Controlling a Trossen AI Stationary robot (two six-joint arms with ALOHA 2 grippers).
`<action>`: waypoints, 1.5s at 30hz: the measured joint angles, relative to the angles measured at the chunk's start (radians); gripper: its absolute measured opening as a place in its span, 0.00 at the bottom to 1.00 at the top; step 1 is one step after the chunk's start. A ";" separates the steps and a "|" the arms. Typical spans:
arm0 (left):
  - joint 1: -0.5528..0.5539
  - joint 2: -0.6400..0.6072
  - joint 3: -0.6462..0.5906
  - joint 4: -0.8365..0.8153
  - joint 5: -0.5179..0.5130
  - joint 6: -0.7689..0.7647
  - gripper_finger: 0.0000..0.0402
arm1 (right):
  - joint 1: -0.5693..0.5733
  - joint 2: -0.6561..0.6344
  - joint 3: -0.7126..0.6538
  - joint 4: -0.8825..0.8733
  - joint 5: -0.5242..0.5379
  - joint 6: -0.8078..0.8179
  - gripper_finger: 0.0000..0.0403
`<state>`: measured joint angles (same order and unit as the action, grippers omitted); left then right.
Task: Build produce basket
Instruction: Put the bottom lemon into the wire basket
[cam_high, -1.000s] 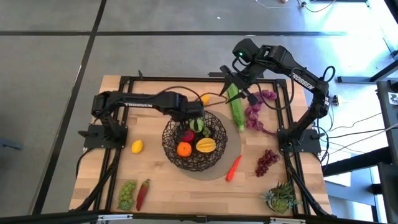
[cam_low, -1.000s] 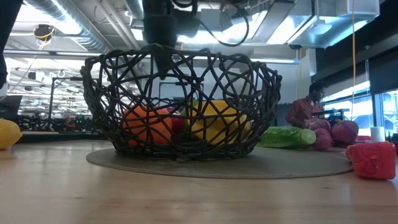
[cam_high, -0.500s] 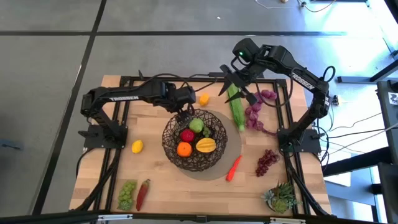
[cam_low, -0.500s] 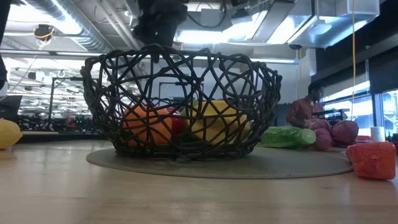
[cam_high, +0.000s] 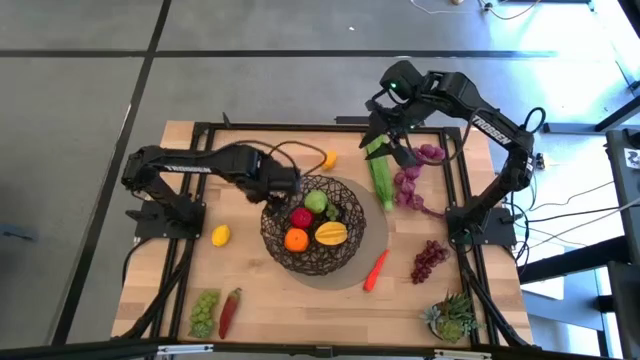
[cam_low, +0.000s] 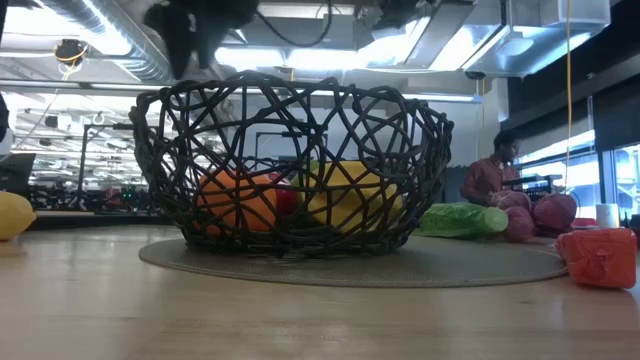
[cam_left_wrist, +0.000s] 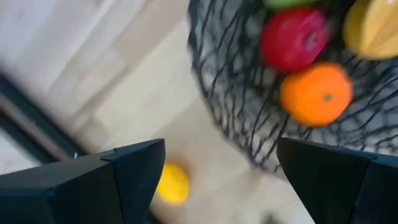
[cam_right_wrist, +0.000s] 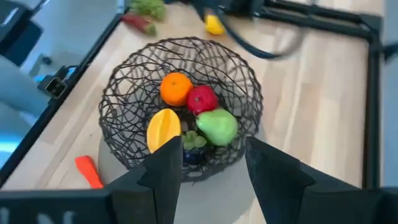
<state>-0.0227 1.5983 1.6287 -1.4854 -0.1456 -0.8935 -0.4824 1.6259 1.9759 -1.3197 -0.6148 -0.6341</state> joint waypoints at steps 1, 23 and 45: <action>-0.014 0.001 0.000 -0.039 0.010 -0.026 0.74 | 0.000 -0.008 0.000 0.000 0.021 0.027 0.44; -0.291 0.003 -0.270 -0.086 0.072 -0.236 0.74 | 0.003 -0.139 0.000 0.006 0.187 0.293 0.44; -0.494 -0.211 -0.437 -0.075 0.113 -0.620 0.74 | 0.003 -0.139 0.000 0.021 0.185 0.293 0.44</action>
<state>-0.5169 1.3876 1.1919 -1.5600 -0.0327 -1.5138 -0.4793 1.4868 1.9762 -1.2985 -0.4294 -0.3416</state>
